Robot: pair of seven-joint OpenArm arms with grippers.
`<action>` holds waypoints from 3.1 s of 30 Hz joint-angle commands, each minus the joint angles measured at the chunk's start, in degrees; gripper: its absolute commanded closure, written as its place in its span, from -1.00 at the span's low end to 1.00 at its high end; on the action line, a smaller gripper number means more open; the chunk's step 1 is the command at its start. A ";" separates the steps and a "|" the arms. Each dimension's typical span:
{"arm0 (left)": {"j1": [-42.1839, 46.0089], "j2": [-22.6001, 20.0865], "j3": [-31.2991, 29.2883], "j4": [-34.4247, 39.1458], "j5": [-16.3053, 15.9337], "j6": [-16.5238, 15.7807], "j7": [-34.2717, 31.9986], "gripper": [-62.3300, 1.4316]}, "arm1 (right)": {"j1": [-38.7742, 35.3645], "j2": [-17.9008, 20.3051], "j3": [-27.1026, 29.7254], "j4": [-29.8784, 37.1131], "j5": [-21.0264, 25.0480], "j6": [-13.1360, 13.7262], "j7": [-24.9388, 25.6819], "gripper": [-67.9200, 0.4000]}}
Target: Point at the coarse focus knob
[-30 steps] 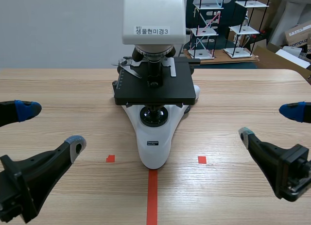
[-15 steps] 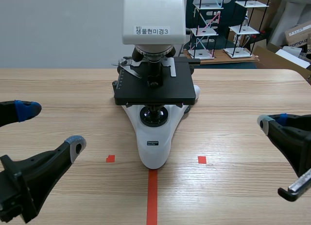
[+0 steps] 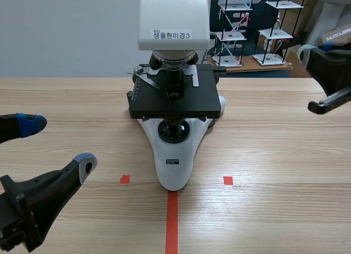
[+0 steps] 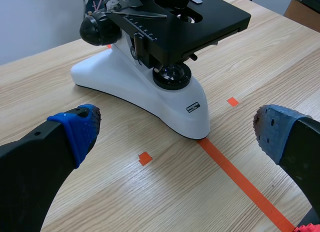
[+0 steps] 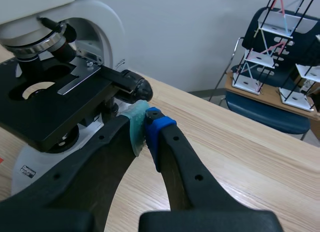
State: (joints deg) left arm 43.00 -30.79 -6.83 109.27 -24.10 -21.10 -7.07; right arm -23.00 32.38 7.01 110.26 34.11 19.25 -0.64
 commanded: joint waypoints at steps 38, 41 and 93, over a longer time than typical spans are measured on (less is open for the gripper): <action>-0.02 0.13 -0.31 1.07 -0.35 -0.04 -0.79 -1.00 | 57.20 -8.04 -25.03 -38.40 8.55 1.20 -23.82 0.99; -0.02 0.13 -0.31 1.07 -0.35 -0.04 -0.79 -1.00 | 58.47 -9.49 -25.75 -39.71 9.51 1.44 -28.20 0.99; -0.02 0.13 -0.31 1.07 -0.35 -0.04 -0.79 -1.00 | 58.84 -10.93 -26.32 -39.71 12.72 1.16 -36.96 0.98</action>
State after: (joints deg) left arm 43.00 -30.79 -6.83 109.27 -24.08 -21.10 -7.07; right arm 34.57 20.97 -19.53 69.17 45.98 20.38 -38.04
